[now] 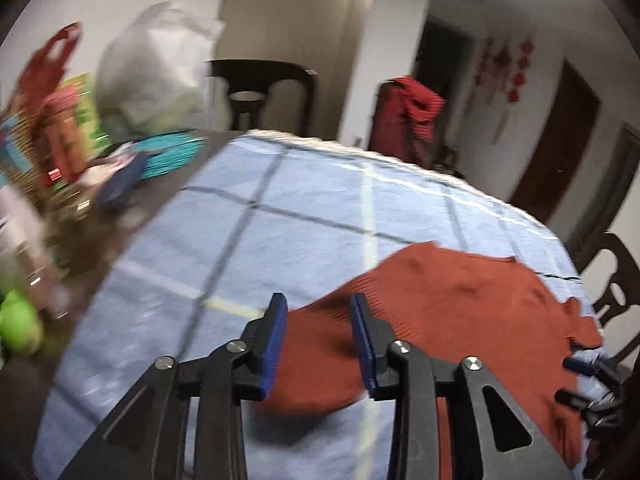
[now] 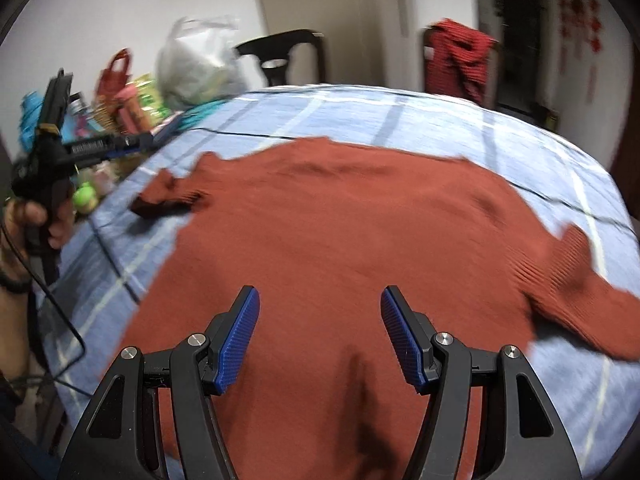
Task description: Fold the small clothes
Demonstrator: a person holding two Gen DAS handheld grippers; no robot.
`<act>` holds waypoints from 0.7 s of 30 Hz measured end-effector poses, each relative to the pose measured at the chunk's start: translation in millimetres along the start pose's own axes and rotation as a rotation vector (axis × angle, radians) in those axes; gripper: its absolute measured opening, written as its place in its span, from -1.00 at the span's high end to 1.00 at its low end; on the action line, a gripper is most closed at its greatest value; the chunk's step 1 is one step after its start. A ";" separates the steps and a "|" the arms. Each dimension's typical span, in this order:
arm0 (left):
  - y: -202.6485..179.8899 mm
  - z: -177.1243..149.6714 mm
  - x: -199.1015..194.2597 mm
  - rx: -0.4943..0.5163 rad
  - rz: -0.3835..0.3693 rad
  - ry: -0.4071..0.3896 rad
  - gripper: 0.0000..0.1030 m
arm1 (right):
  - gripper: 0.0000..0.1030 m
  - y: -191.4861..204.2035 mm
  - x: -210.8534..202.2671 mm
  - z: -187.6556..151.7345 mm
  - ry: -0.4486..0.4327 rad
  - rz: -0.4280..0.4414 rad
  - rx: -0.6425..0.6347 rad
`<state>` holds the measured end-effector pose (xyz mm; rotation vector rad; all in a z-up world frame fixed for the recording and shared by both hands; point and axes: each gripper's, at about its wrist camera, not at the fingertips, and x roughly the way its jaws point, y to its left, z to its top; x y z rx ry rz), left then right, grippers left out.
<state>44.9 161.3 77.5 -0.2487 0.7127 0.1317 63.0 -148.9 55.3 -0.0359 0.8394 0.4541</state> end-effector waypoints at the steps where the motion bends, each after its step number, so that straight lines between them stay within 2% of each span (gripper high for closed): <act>1: 8.6 -5.6 -3.4 -0.006 0.020 -0.003 0.15 | -0.23 8.7 6.7 5.7 0.001 0.019 -0.013; 5: 33.0 -28.8 -12.3 -0.030 0.060 0.002 0.10 | -0.23 44.0 39.0 34.0 0.009 0.145 -0.034; 10: 46.5 -48.0 -18.3 -0.056 0.062 0.003 0.07 | -0.08 84.4 80.6 64.1 0.043 0.280 -0.039; 13: 50.5 -56.0 -18.8 -0.060 0.046 0.009 0.07 | 0.03 105.5 100.4 79.0 0.055 0.310 -0.060; 18: 48.4 -61.1 -19.8 -0.042 0.030 0.010 0.07 | 0.04 124.8 143.2 98.3 0.109 0.325 -0.079; 20: 47.5 -61.2 -20.3 -0.037 0.025 0.009 0.07 | 0.16 123.7 153.7 101.1 0.140 0.334 -0.070; 21: 47.0 -61.0 -20.6 -0.036 0.024 0.009 0.07 | 0.47 124.0 162.1 101.8 0.165 0.340 -0.067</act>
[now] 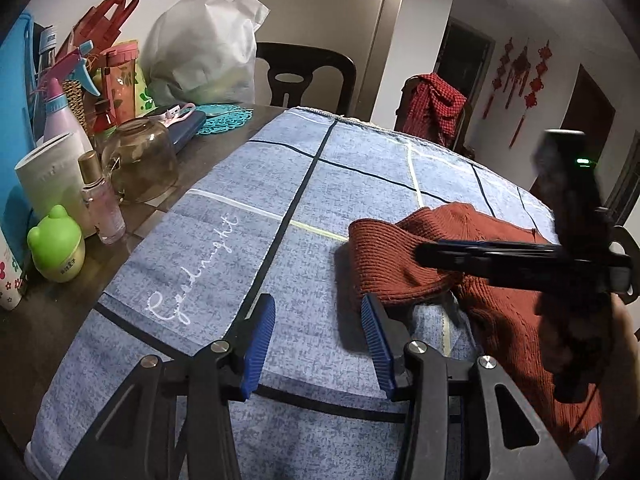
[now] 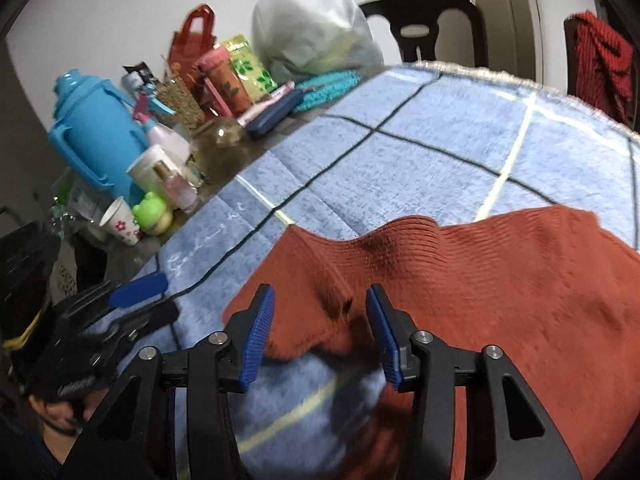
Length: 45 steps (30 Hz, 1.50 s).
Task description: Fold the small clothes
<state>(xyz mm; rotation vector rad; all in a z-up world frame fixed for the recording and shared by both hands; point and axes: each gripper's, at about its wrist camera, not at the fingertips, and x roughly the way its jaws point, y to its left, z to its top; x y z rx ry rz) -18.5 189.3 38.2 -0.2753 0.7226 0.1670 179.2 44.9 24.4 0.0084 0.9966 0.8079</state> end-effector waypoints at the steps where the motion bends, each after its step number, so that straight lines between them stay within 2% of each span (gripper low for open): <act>1: -0.4 0.8 0.2 0.000 -0.001 0.000 0.07 | 0.88 -1.5 5.8 1.7 0.022 0.009 0.007; 4: -1.8 3.5 -0.5 0.000 -0.002 -0.002 0.07 | 0.93 1.8 1.8 0.0 0.038 0.020 -0.028; 6: -4.9 6.5 -0.6 0.006 -0.006 -0.006 0.07 | 0.93 4.2 -21.5 0.4 0.001 0.027 -0.066; 9: -15.8 13.9 1.9 0.026 -0.026 -0.011 0.07 | 0.93 -8.4 -53.8 4.3 -0.045 -0.009 -0.081; 15: -53.1 28.3 16.3 0.092 -0.084 -0.007 0.07 | 0.93 -73.2 -106.1 8.2 -0.067 -0.112 0.004; 20: -85.0 35.6 32.1 0.147 -0.121 0.014 0.07 | 0.93 -127.0 -126.2 -2.6 -0.030 -0.197 0.106; 24: -105.8 42.0 45.2 0.178 -0.149 0.030 0.07 | 0.93 -159.9 -138.5 -19.1 -0.018 -0.232 0.191; 31: -140.5 49.4 78.2 0.212 -0.197 0.063 0.07 | 0.92 -188.6 -135.7 -36.2 0.048 -0.226 0.294; 32: -143.9 49.4 84.8 0.214 -0.202 0.075 0.07 | 0.89 -191.2 -135.0 -37.0 0.051 -0.222 0.300; 34: -150.1 48.3 96.6 0.220 -0.203 0.101 0.07 | 0.71 -198.0 -135.9 -38.5 0.040 -0.227 0.325; 36: -153.8 47.1 104.5 0.229 -0.194 0.116 0.07 | 0.65 -202.9 -144.6 -44.2 0.007 -0.226 0.365; 39: -152.7 46.9 106.2 0.226 -0.203 0.121 0.07 | 0.64 -199.4 -155.2 -57.7 -0.018 -0.197 0.384; 45: -150.3 49.3 110.9 0.206 -0.212 0.125 0.07 | 0.64 -188.2 -139.8 -74.8 0.028 -0.154 0.380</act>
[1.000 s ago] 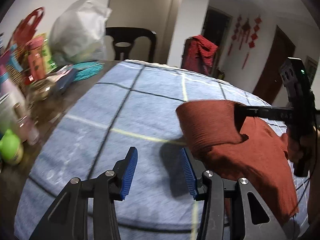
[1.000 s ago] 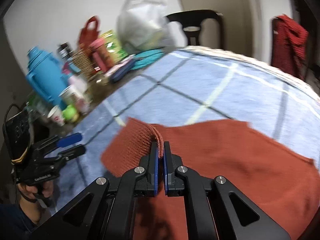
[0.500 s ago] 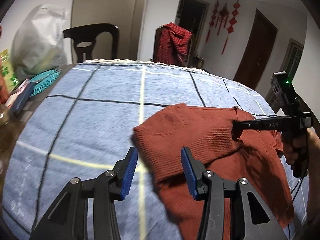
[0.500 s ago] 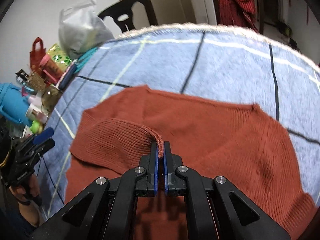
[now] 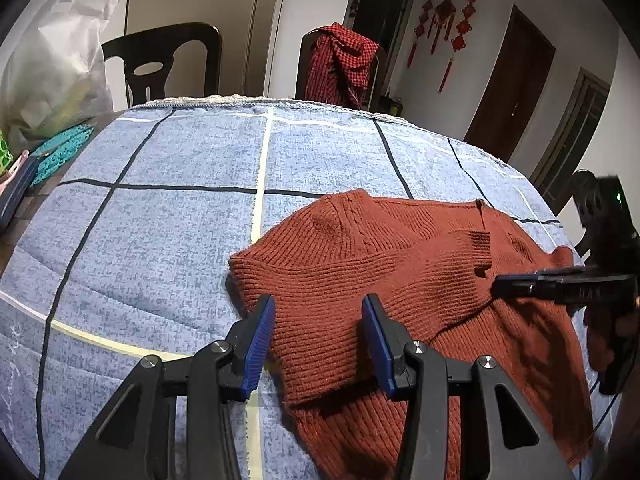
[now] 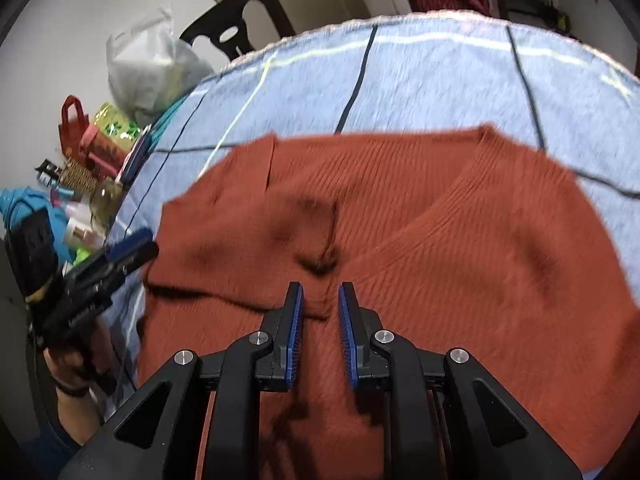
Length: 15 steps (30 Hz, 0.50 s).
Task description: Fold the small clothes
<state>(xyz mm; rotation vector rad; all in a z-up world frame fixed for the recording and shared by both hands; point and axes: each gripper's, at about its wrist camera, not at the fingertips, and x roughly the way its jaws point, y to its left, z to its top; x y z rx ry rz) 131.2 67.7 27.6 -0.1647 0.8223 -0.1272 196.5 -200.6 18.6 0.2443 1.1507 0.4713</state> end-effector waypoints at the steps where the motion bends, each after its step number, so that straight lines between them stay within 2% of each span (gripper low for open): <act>1: -0.6 0.5 1.1 0.001 0.002 0.001 0.07 | 0.64 2.2 1.3 0.2 -0.007 -0.007 -0.006; 3: -3.7 -0.1 4.3 0.012 0.006 0.006 0.07 | 0.66 7.2 2.8 0.8 -0.020 -0.027 -0.037; 4: -5.4 -0.9 6.9 0.019 0.009 0.013 0.07 | 0.85 8.3 3.0 1.0 -0.021 -0.032 -0.043; 5: -6.5 -1.5 9.3 0.025 0.013 0.020 0.07 | 0.92 9.3 2.0 1.3 -0.022 -0.030 -0.046; 11: -4.9 -4.8 15.7 0.035 0.017 0.039 0.07 | 0.92 14.5 -35.6 -14.9 -0.097 0.005 -0.054; 15: -6.7 -4.1 15.6 0.040 0.018 0.043 0.07 | 0.90 8.9 -25.2 -21.9 -0.042 -0.024 -0.046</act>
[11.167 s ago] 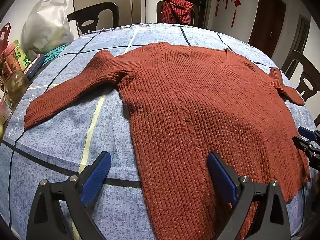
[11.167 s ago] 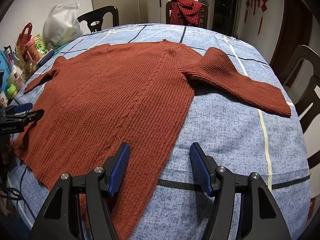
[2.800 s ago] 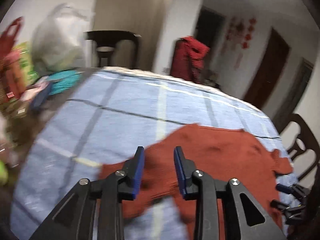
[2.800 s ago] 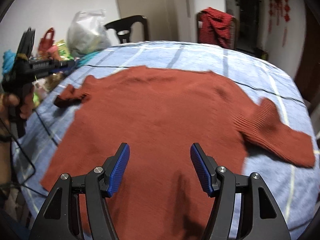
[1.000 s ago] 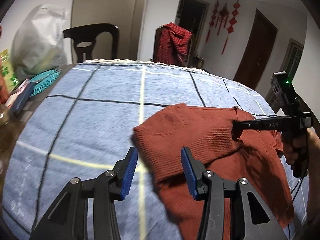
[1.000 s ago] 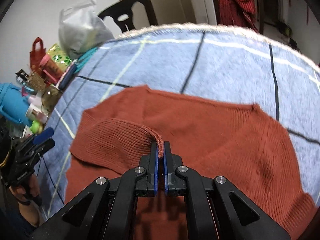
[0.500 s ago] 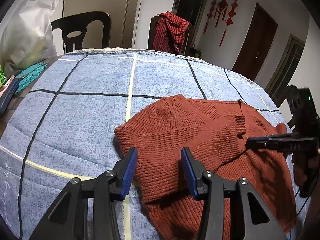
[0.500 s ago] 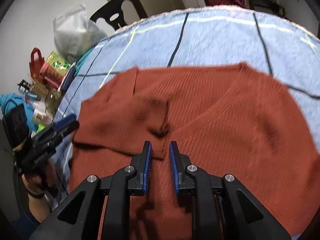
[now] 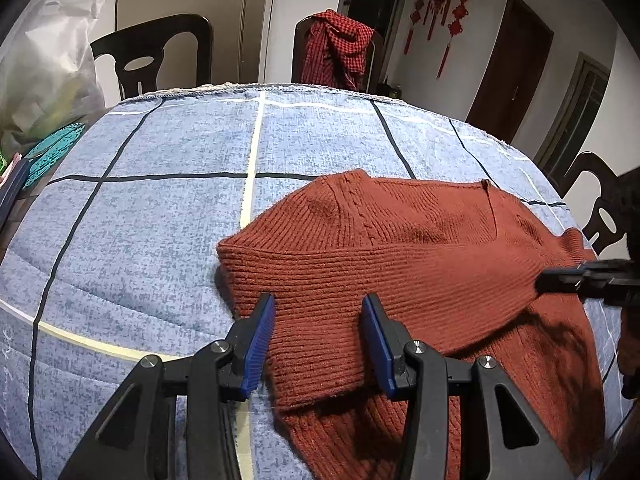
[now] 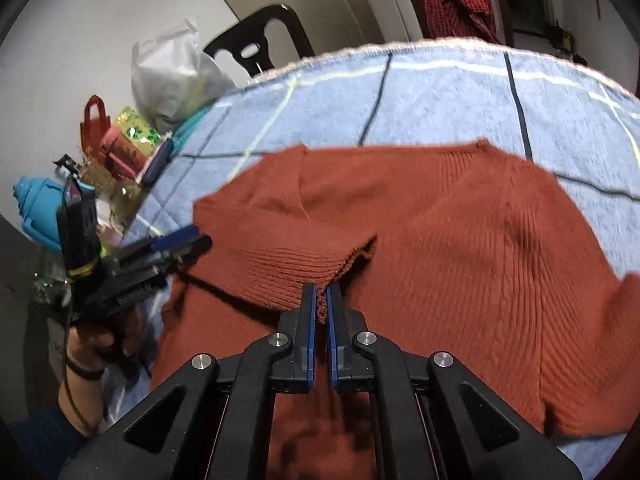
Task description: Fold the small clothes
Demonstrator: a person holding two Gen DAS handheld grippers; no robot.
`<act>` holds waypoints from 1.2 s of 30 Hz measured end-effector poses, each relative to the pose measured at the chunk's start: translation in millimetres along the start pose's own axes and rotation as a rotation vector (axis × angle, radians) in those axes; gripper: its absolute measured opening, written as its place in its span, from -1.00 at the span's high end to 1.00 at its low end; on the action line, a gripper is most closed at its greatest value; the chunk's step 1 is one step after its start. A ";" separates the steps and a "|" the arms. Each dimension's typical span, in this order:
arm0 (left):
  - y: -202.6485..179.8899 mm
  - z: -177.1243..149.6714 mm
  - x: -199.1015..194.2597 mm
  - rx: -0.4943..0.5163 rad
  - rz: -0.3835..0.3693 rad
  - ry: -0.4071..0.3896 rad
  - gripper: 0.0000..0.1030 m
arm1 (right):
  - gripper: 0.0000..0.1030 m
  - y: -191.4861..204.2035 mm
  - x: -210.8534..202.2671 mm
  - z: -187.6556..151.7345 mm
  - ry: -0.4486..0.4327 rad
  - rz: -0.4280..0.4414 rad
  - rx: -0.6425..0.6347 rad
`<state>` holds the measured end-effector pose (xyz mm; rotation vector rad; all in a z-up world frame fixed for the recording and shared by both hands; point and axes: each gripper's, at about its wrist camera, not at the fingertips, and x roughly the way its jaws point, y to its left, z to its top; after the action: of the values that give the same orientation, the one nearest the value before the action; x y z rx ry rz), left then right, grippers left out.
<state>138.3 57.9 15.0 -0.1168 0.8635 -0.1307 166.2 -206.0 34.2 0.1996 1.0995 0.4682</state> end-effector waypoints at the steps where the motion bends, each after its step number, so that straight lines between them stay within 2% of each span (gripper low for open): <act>1: -0.4 1.1 -1.2 -0.001 -0.001 -0.002 0.07 | 0.90 -2.1 2.9 -0.9 0.006 -0.032 0.005; 2: -0.6 2.4 -3.9 -0.003 -0.005 -0.010 0.07 | 0.90 -3.1 2.1 -0.7 -0.012 -0.061 0.005; 8: -0.3 10.9 -7.4 0.004 0.010 -0.032 0.07 | 0.90 11.3 -11.5 13.7 -0.122 -0.077 -0.042; 10: 0.4 12.6 -0.7 0.000 0.014 -0.021 0.07 | 0.90 15.2 0.6 20.1 -0.103 -0.062 -0.061; 14: -0.7 9.1 11.4 0.009 0.031 0.006 0.07 | 0.90 5.7 35.6 25.4 -0.036 -0.148 -0.073; 16: -2.7 7.0 4.1 0.006 0.026 0.009 0.07 | 0.90 2.2 27.9 23.8 -0.058 -0.145 -0.051; 19: -4.7 0.0 -10.9 0.004 -0.016 -0.014 0.07 | 0.90 11.2 8.9 13.0 -0.106 -0.124 -0.093; 21: -8.2 -6.7 -6.3 0.012 0.001 0.023 0.07 | 0.90 13.8 11.1 4.2 -0.091 -0.129 -0.112; 22: -10.2 -8.8 -2.6 0.018 0.010 0.038 0.07 | 0.90 13.0 19.7 1.0 -0.055 -0.143 -0.127; 23: -12.8 -11.2 -3.2 0.032 0.025 0.027 0.07 | 0.88 10.3 26.9 -3.5 -0.028 -0.164 -0.132; 25: -16.1 -12.9 -10.2 0.034 0.041 0.027 0.07 | 0.76 7.6 16.8 -6.2 -0.053 -0.163 -0.105; 27: -17.2 -15.0 -24.0 0.024 0.026 0.008 0.07 | 0.74 7.4 -1.1 -12.7 -0.099 -0.166 -0.101; 29: -21.5 -19.4 -38.2 0.033 0.026 -0.014 0.07 | 0.56 8.4 -19.1 -21.1 -0.135 -0.166 -0.112; 30: -24.4 -22.1 -44.3 0.038 0.029 -0.024 0.07 | 0.37 7.1 -30.2 -27.3 -0.154 -0.167 -0.107; 31: -26.3 -24.1 -48.3 0.042 0.033 -0.027 0.07 | 0.29 6.2 -36.5 -31.4 -0.168 -0.168 -0.103; 36: -42.7 -39.2 -67.6 0.053 0.030 -0.059 0.07 | 0.29 -2.4 -61.5 -57.1 -0.210 -0.205 -0.071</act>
<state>62.1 24.9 47.0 -0.0578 0.8022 -0.1218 93.3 -240.5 57.4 0.0703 0.8857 0.2947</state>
